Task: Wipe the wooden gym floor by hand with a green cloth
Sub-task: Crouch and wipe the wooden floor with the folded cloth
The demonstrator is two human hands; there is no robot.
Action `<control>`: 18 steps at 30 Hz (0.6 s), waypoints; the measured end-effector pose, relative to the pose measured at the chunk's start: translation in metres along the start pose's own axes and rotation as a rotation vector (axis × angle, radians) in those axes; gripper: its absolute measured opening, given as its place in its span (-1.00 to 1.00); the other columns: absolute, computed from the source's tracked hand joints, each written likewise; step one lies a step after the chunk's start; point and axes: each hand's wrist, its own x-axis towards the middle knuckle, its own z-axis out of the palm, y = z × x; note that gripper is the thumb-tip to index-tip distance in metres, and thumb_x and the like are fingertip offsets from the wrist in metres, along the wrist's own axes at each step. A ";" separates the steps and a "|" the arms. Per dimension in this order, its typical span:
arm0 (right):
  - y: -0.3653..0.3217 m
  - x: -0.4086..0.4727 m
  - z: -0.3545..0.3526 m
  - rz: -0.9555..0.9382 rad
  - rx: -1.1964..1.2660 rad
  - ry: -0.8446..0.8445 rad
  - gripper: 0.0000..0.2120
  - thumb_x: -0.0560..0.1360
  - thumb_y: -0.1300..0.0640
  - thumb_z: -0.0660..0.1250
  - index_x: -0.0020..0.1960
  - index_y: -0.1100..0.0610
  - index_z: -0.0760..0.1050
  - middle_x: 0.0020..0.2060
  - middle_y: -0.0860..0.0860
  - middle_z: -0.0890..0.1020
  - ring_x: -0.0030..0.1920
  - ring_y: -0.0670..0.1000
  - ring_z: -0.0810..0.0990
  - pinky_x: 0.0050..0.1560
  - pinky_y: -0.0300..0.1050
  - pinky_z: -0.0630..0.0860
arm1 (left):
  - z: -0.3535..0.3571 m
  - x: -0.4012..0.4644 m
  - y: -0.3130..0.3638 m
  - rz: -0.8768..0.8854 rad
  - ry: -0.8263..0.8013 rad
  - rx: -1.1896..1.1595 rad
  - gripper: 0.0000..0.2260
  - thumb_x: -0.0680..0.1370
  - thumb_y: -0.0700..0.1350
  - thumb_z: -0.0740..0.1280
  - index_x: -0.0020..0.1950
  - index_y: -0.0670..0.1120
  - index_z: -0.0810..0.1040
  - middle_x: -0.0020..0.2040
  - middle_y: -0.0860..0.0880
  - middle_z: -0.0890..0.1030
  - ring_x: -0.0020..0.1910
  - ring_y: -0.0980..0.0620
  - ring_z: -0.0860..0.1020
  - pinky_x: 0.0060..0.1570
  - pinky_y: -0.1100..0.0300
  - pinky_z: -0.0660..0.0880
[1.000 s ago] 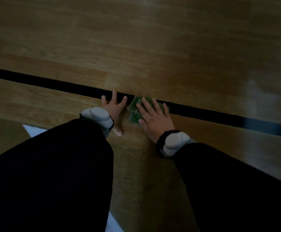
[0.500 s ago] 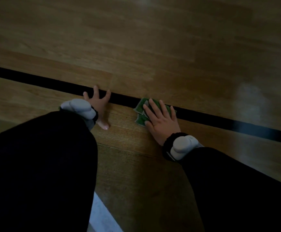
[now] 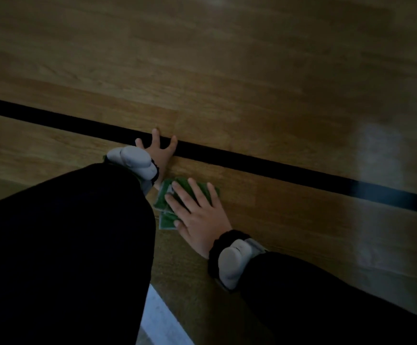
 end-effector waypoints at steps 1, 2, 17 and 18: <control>0.002 0.000 0.001 -0.006 -0.006 -0.005 -0.50 0.66 -0.06 -0.01 0.56 -0.05 -0.03 0.56 -0.06 -0.09 0.54 0.11 -0.19 0.48 0.23 -0.23 | 0.001 0.001 0.001 -0.008 0.025 0.000 -0.25 0.59 -0.20 0.25 0.55 0.11 -0.21 0.55 -0.14 -0.25 0.47 -0.42 -0.10 0.36 -0.21 0.19; 0.005 0.003 0.002 -0.013 -0.016 -0.018 -0.50 0.67 -0.07 -0.03 0.56 -0.07 -0.05 0.56 -0.08 -0.12 0.54 0.09 -0.22 0.48 0.21 -0.26 | 0.003 0.001 0.000 -0.016 0.035 0.004 -0.26 0.60 -0.23 0.22 0.55 0.12 -0.21 0.55 -0.13 -0.25 0.47 -0.41 -0.10 0.36 -0.21 0.20; 0.147 0.067 -0.068 0.505 0.048 0.062 -0.48 0.65 -0.10 -0.10 0.55 -0.13 -0.19 0.54 -0.12 -0.22 0.53 0.04 -0.25 0.47 0.17 -0.26 | -0.006 0.004 -0.011 0.050 -0.118 -0.113 0.12 0.33 -0.03 0.56 0.52 0.17 -0.28 0.51 -0.13 -0.37 0.45 -0.44 -0.22 0.38 -0.34 0.12; 0.159 0.068 -0.073 0.563 0.071 0.074 -0.48 0.65 -0.10 -0.10 0.55 -0.13 -0.18 0.54 -0.12 -0.21 0.53 0.05 -0.25 0.48 0.18 -0.25 | -0.007 0.004 -0.011 0.051 -0.121 -0.117 0.12 0.34 -0.04 0.56 0.52 0.17 -0.28 0.51 -0.13 -0.38 0.45 -0.44 -0.22 0.38 -0.34 0.13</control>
